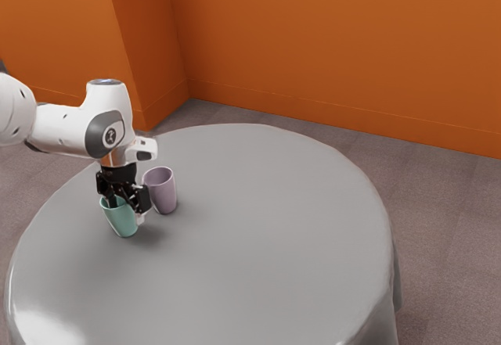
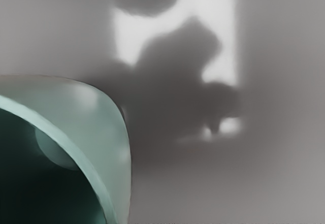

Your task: Place the left cup onto the right cup

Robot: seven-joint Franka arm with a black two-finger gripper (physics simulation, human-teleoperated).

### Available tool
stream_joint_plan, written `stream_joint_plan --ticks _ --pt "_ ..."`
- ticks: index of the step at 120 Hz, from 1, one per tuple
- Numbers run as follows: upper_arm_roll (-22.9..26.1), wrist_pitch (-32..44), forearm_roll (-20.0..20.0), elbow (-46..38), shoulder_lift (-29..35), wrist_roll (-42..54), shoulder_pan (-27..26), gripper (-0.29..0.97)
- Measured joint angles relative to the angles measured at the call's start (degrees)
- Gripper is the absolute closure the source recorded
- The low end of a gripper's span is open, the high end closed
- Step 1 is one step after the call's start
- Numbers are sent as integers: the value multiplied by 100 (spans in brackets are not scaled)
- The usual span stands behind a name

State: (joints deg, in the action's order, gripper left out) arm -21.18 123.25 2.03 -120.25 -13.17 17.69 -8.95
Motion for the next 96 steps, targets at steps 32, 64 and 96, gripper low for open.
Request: stream_joint_plan --ticks 32,64,96 --pt "0 207 0 -17 -114 18 -3 0" --pt "0 306 1 -10 -145 31 0 30" --pt "0 335 1 -9 -146 32 -2 66"
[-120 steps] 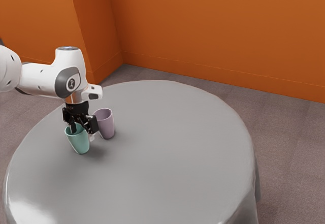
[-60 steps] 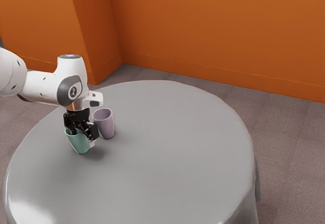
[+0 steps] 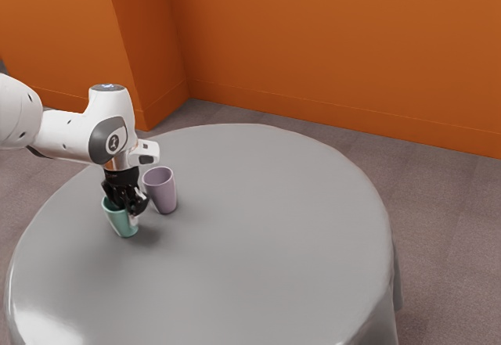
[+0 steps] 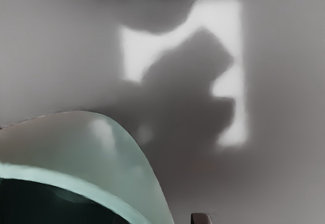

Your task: Place the left cup onto the right cup

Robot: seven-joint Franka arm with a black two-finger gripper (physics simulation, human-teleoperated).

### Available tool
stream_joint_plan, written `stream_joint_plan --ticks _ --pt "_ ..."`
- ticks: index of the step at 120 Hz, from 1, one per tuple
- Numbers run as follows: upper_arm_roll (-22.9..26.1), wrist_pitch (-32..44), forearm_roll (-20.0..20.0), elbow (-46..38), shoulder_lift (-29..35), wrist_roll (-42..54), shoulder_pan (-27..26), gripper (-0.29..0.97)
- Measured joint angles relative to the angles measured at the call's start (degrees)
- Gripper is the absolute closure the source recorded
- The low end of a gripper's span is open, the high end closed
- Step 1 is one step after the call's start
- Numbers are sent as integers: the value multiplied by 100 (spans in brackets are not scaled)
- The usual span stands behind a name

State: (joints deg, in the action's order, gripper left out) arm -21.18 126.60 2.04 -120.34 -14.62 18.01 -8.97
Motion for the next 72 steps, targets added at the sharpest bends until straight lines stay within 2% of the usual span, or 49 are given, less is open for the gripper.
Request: stream_joint_plan --ticks 21,72 --pt "-1 6 -23 0 0 -19 7 75" --pt "-8 -192 -166 197 101 -111 -22 78"
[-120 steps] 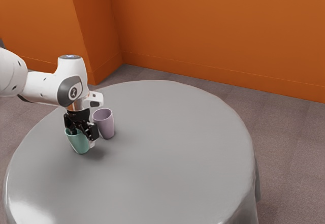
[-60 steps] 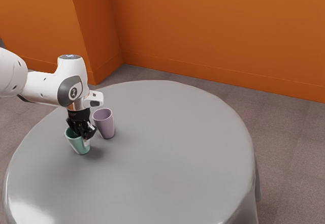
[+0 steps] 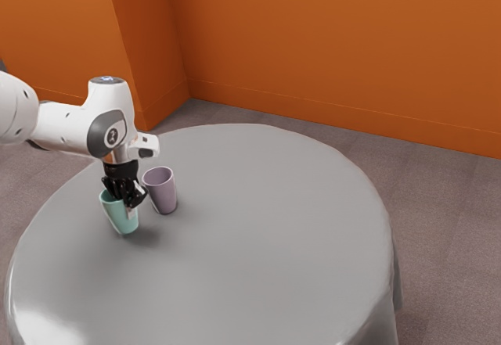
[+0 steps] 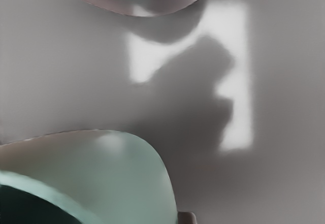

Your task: Place the left cup onto the right cup

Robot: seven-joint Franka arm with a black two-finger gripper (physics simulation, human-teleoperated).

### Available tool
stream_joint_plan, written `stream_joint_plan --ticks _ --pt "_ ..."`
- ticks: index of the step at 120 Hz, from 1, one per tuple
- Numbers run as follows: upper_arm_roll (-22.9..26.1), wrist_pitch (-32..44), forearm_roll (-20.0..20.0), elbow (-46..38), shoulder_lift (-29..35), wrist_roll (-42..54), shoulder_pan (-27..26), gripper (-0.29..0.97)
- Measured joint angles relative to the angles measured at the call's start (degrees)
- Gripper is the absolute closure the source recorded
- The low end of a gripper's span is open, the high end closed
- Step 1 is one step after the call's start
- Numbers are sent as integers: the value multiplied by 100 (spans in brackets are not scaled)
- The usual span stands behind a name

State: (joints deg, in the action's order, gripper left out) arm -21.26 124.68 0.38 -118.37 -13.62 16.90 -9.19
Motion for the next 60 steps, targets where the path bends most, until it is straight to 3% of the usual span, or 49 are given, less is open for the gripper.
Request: stream_joint_plan --ticks 60 --pt "1 -879 -123 954 113 -28 -32 78"
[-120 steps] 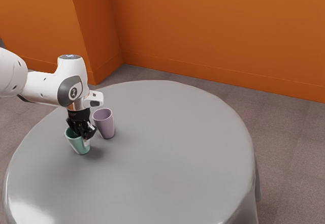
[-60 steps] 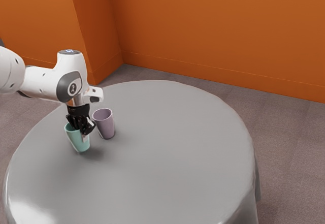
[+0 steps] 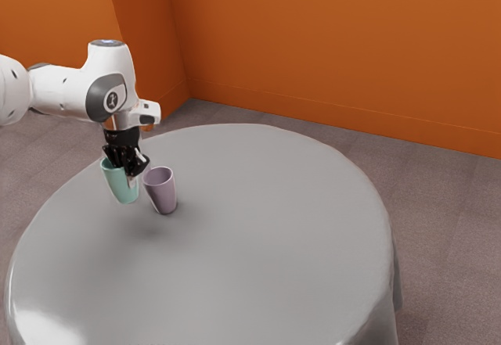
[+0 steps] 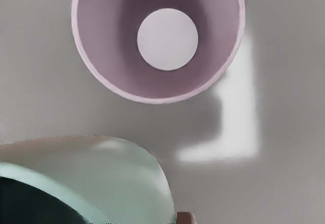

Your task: Place the left cup onto the right cup

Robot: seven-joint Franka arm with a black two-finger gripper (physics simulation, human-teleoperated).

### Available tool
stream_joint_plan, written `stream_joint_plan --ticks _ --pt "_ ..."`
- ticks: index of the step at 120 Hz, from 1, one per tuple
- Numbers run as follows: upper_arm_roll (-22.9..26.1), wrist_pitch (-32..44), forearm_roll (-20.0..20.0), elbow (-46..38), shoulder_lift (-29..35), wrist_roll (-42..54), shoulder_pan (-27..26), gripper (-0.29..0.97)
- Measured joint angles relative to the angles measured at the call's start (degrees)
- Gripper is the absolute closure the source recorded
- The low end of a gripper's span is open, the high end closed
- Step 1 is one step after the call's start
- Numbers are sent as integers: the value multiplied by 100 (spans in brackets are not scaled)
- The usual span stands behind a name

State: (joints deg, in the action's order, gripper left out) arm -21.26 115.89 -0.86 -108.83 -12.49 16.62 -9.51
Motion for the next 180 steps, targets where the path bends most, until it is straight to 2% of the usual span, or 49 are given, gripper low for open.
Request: stream_joint_plan --ticks 68,129,147,180 --pt "9 -508 17 755 -157 18 -11 78" --pt "161 -894 49 1977 -1064 36 50 78" --pt "407 -979 59 2326 -1319 42 233 78" --pt "498 -1057 68 2621 -1551 52 292 78"
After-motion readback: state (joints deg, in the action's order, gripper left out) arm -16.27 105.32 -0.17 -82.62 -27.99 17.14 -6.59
